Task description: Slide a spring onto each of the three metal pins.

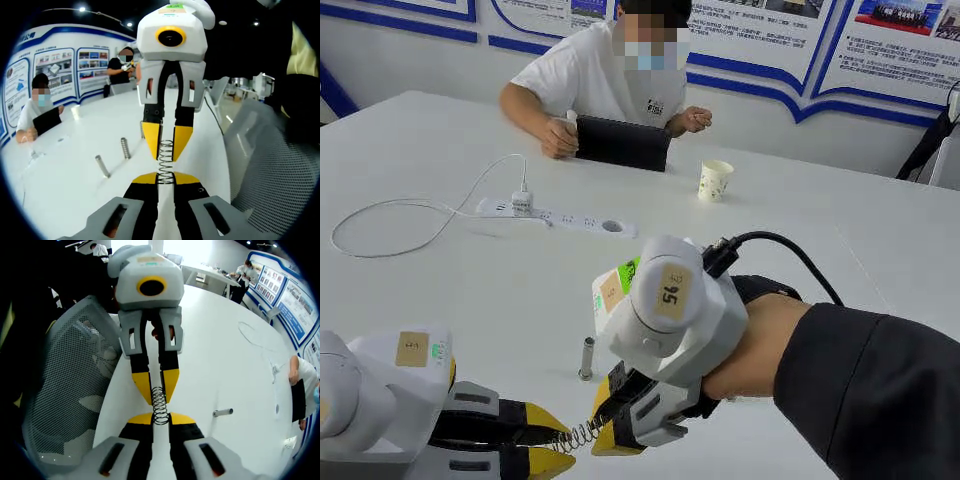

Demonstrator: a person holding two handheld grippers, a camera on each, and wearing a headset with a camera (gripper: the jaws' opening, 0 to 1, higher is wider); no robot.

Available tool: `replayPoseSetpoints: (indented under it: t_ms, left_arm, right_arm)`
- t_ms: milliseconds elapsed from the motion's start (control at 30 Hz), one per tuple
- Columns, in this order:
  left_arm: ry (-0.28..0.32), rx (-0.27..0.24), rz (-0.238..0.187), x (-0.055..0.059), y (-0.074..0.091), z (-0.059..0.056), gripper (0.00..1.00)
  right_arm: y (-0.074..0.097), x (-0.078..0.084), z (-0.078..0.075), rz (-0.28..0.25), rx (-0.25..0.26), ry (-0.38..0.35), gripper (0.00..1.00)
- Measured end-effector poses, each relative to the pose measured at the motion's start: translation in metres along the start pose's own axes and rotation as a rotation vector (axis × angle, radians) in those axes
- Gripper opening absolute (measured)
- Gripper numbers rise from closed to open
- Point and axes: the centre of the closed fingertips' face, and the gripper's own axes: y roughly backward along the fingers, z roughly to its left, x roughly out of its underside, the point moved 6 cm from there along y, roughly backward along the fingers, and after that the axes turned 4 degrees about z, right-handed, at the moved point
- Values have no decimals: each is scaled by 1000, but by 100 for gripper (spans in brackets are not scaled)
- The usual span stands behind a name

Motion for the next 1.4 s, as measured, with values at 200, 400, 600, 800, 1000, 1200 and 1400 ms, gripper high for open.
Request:
replayPoseSetpoints:
  t_ms: [200, 400, 600, 800, 1000, 1200, 1400]
  left_arm:
    - [5, -2, 0, 1, 0, 0, 10]
    - [9, -5, -4, 1, 0, 1, 10]
    - [9, -3, -7, 0, -1, 1, 10]
    - [7, 0, -7, 0, -3, 1, 10]
    - [10, -3, -5, 0, -4, 1, 11]
    - [25, -16, 7, 2, -3, 2, 15]
    - [44, -36, 7, 6, 1, 5, 23]
  right_arm:
    - [3, -9, 1, -16, 2, 11, 12]
    - [5, -15, 1, -34, 0, 15, 12]
    - [6, -21, 2, -41, -2, 22, 12]
    - [6, -25, 3, -42, -1, 32, 12]
    - [6, -25, 3, -34, -1, 35, 12]
    - [7, -23, 1, -18, 2, 37, 12]
    - [7, -22, 1, -13, 2, 36, 12]
